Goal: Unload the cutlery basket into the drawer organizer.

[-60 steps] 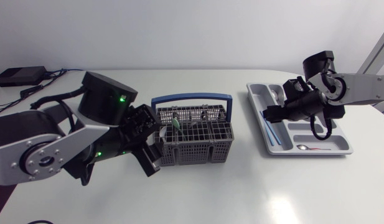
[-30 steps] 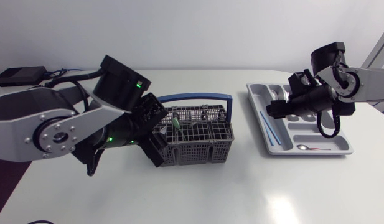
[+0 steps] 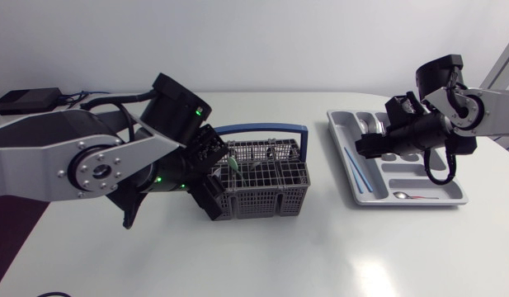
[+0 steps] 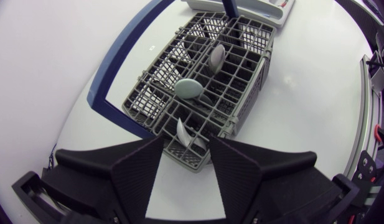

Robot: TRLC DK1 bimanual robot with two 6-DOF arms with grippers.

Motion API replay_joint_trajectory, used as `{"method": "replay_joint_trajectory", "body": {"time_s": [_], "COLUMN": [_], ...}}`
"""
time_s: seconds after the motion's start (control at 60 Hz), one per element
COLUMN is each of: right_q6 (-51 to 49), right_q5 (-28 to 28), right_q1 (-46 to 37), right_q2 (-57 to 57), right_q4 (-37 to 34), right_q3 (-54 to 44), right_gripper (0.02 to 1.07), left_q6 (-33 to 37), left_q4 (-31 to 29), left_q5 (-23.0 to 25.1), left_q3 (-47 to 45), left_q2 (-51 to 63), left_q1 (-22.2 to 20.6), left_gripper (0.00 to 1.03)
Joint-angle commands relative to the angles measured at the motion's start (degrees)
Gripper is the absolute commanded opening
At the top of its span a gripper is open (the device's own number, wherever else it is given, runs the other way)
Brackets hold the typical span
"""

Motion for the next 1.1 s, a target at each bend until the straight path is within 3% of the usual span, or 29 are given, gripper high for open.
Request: {"method": "replay_joint_trajectory", "body": {"time_s": [0.0,0.5,0.7,1.083], "right_q6": [1.7,1.6,1.6,1.2], "right_q5": [0.2,0.2,0.2,0.2], "right_q1": [0.7,1.5,1.6,1.6], "right_q2": [-0.6,-0.6,-0.8,-2.0], "right_q4": [-0.5,-0.3,-0.3,-0.1], "right_q3": [-1.4,-1.8,-2.2,-3.1], "right_gripper": [0.68,0.68,0.68,0.68], "left_q6": [-1.8,-1.7,-1.6,-1.1], "left_q4": [-0.5,1.6,2.6,3.0], "left_q5": [-0.2,-0.2,-0.2,-0.5], "left_q3": [1.6,1.6,1.4,1.2], "left_q2": [1.2,3.5,4.0,3.6], "left_q1": [0.3,1.4,1.4,1.4], "left_gripper": [0.51,0.29,0.06,0.03]}}
